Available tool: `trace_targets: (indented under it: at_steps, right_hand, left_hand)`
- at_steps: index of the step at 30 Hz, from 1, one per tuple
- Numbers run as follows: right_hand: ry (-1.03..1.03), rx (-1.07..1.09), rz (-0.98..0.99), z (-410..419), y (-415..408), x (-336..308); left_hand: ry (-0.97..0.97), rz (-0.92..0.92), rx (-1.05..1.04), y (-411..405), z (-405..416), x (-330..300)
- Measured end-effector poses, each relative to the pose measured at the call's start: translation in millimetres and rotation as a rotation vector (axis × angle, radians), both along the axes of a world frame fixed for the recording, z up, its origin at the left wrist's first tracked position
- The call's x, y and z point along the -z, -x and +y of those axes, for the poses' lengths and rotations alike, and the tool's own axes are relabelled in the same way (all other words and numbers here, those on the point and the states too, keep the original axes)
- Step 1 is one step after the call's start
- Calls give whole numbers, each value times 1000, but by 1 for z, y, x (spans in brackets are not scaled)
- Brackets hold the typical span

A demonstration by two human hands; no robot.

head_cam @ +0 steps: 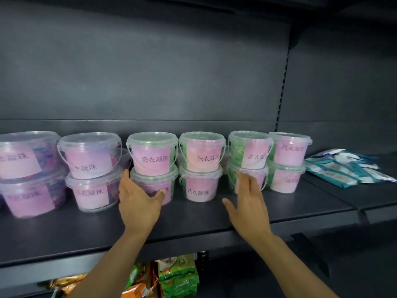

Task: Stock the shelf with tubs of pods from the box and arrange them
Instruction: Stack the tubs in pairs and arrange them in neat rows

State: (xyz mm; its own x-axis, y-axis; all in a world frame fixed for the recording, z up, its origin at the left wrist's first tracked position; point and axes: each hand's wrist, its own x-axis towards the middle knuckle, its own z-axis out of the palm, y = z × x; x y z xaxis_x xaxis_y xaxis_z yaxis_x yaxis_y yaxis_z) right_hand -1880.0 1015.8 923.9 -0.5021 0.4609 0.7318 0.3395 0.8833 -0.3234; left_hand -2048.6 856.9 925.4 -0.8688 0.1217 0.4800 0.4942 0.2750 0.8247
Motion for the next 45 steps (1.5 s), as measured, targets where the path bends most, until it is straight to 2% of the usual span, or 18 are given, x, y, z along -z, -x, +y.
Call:
trace_targets:
  at_steps: [3, 7, 10, 13, 16, 20, 25, 32, 37, 45]
  right_hand:
    - [-139, 107, -39, 24, -24, -5]
    - [-166, 169, -39, 59, -47, -12]
    - [-137, 203, -12, 88, -63, -19]
    - [-72, 208, 13, 120, -78, -22]
    - [42, 172, 66, 148, -88, -23]
    - [278, 86, 96, 179, -90, -26]
    - [392, -61, 18, 195, -82, -26]
    - [488, -165, 24, 200, -69, -18]
    - [497, -124, 42, 201, -64, -18]
    - [507, -149, 48, 198, -62, -19]
  left_hand:
    - [113, 152, -109, -15, -3, -4]
    - [221, 447, -207, -39, 4, -4]
    - [275, 646, -143, -69, 27, -9]
    - [350, 719, 2, -101, 64, -13]
    - [379, 648, 113, -130, 104, -9]
    - [291, 477, 216, -152, 150, -7]
    - [302, 310, 101, -145, 187, -11]
    - [118, -13, 103, -129, 212, -8]
    - [46, -57, 97, -126, 215, -10]
    - [64, -74, 53, -126, 206, -9]
